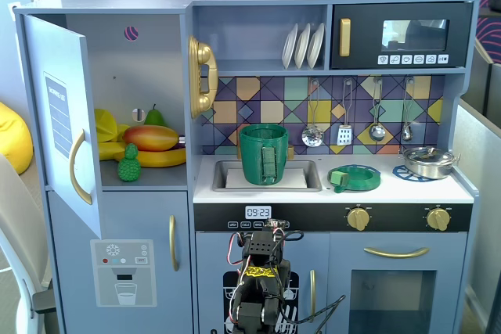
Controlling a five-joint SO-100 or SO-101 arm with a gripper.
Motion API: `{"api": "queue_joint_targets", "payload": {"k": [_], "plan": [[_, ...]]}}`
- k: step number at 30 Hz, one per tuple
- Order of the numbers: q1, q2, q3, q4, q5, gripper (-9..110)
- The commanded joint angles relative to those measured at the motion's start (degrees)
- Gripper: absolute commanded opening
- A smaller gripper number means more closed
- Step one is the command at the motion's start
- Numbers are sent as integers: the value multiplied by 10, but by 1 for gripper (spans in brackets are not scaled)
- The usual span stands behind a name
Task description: Pick up the green pineapple from the left cabinet and place it in the green recipient
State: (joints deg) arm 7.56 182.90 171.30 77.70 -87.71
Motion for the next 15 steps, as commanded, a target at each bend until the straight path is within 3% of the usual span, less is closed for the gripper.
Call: {"api": "queue_joint_targets", "payload": {"k": [1,12,15], "plan": [[-27,-8,4,91,-30,0],[-27,-8,4,100,-6,0],[-47,-8,4,23,23,0]]}}
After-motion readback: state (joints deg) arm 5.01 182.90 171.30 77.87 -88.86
